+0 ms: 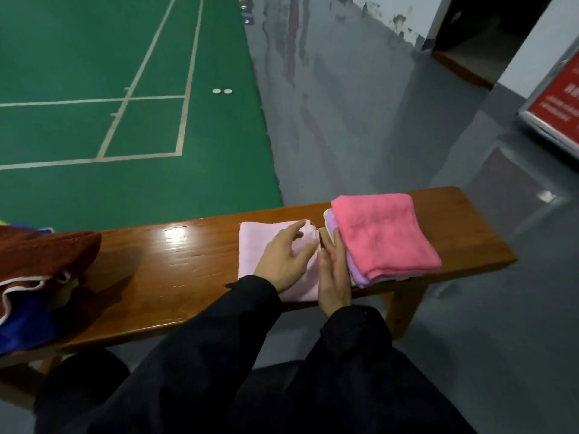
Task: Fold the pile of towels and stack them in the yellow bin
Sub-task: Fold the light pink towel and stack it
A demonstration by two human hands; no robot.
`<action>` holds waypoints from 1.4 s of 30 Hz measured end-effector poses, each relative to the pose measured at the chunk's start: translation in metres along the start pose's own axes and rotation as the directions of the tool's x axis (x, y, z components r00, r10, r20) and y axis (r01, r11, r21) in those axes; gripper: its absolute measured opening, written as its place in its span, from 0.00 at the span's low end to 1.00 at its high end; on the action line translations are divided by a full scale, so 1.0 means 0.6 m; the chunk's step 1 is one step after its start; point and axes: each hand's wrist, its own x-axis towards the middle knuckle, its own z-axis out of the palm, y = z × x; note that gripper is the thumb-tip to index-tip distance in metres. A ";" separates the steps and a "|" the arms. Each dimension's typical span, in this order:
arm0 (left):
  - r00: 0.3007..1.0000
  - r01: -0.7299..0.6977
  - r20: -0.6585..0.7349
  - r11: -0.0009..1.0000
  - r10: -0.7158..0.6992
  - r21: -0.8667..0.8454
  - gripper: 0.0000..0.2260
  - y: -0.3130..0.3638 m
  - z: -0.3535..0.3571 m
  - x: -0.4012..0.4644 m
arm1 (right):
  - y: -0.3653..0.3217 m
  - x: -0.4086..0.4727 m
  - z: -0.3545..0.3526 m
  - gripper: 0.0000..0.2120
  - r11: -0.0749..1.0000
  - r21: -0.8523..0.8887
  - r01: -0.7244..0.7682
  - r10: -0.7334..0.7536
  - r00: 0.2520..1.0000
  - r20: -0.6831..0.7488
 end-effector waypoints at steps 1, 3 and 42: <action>0.995 -0.001 -0.098 1.000 0.000 -0.003 0.20 -0.012 -0.005 -0.012 | 0.005 0.000 -0.001 0.28 1.000 -0.023 -0.001 0.001 1.000 0.007; 0.959 0.076 -0.277 0.994 -0.052 0.075 0.17 -0.048 -0.022 -0.037 | 0.015 0.002 -0.002 0.29 0.991 -0.137 0.013 -0.011 1.000 0.017; 0.966 0.237 -0.203 0.858 -0.158 0.457 0.15 -0.152 -0.166 -0.025 | -0.068 0.086 0.099 0.09 0.620 -0.784 0.023 0.057 0.996 0.074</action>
